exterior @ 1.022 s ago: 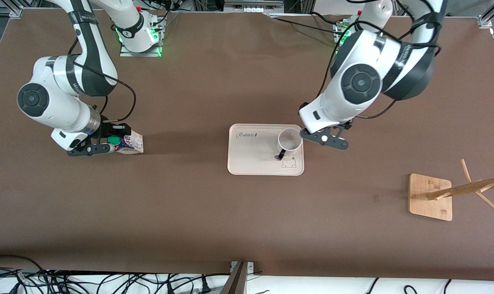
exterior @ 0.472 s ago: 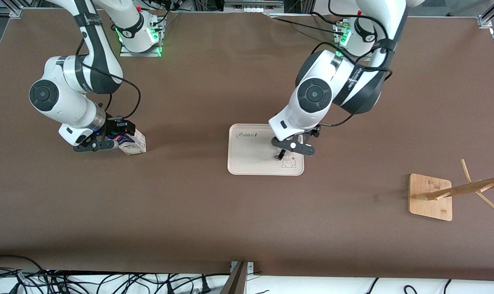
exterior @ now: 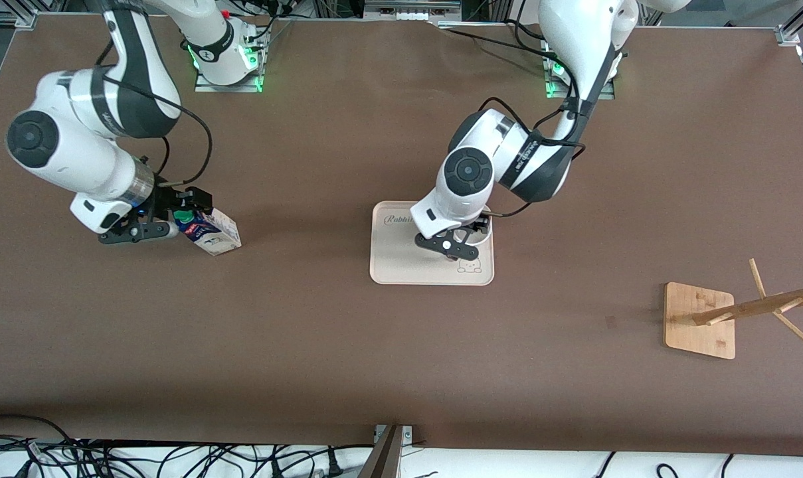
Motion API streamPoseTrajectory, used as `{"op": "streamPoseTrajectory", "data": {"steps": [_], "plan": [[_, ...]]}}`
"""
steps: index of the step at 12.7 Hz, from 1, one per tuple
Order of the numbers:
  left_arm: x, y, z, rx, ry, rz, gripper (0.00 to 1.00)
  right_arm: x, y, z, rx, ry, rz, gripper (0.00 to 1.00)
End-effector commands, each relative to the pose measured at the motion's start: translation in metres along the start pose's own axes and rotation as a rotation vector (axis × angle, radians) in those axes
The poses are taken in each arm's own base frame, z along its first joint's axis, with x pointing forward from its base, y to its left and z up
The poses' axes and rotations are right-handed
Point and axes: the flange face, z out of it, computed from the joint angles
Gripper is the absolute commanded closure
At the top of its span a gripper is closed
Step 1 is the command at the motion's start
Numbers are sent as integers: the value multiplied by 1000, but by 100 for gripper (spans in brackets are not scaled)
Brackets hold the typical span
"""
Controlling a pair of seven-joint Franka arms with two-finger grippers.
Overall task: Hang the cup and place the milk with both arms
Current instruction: 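Lower the carton onto the table while the left gripper descends to the mug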
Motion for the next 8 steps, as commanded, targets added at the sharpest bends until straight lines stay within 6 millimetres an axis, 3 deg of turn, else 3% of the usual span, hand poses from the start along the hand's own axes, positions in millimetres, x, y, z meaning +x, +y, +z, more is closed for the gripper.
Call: {"op": "streamPoseTrajectory", "data": {"steps": [1,3,6,8], "plan": [[-26,-10,25,2,36,-7,0,6,-2,-63,-6,10,-32,0],[-26,-10,28,0,44,-7,0,4,-3,-111,-69,26,-56,0],[-27,-10,29,0,42,-6,0,-21,6,-160,-59,29,-47,0],[-27,-9,34,3,35,-5,0,-41,15,-173,-43,19,-37,0]]}}
